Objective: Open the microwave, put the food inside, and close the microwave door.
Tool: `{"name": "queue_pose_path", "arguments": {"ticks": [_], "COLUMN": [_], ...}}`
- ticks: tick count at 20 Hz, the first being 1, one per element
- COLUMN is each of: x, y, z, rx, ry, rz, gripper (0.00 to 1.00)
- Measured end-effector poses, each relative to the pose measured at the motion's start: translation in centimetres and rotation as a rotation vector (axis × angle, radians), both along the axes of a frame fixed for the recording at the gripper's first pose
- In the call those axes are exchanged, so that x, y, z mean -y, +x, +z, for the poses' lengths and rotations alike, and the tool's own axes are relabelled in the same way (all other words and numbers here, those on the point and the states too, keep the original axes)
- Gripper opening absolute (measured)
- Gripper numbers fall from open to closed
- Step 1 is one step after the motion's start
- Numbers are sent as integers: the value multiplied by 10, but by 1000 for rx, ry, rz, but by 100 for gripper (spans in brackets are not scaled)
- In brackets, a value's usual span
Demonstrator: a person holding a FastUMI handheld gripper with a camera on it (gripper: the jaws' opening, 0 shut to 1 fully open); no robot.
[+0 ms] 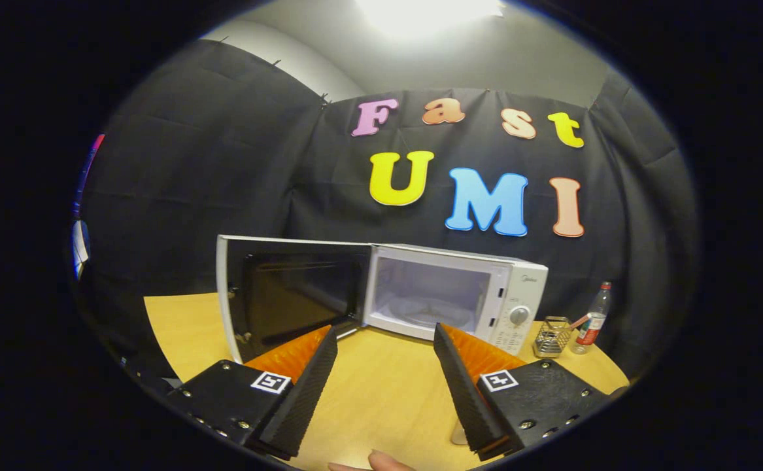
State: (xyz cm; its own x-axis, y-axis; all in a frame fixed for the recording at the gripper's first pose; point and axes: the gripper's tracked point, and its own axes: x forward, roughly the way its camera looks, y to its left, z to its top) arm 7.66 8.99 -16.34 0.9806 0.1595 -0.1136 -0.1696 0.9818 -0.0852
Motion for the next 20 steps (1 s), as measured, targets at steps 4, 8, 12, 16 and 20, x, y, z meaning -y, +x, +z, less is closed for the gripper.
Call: {"name": "queue_pose_path", "arguments": {"ticks": [4,8,12,16,20], "x": [84,147,190,194,192], "y": [18,37,59,71,85], "z": [-15,-49,-89,-117,-127], "rx": [-24,-112,-218,-294,-300], "ry": [4,83,234,351,433], "rz": [-140,-230,-272,-257,-244], "gripper": [91,91,92,93,82]}}
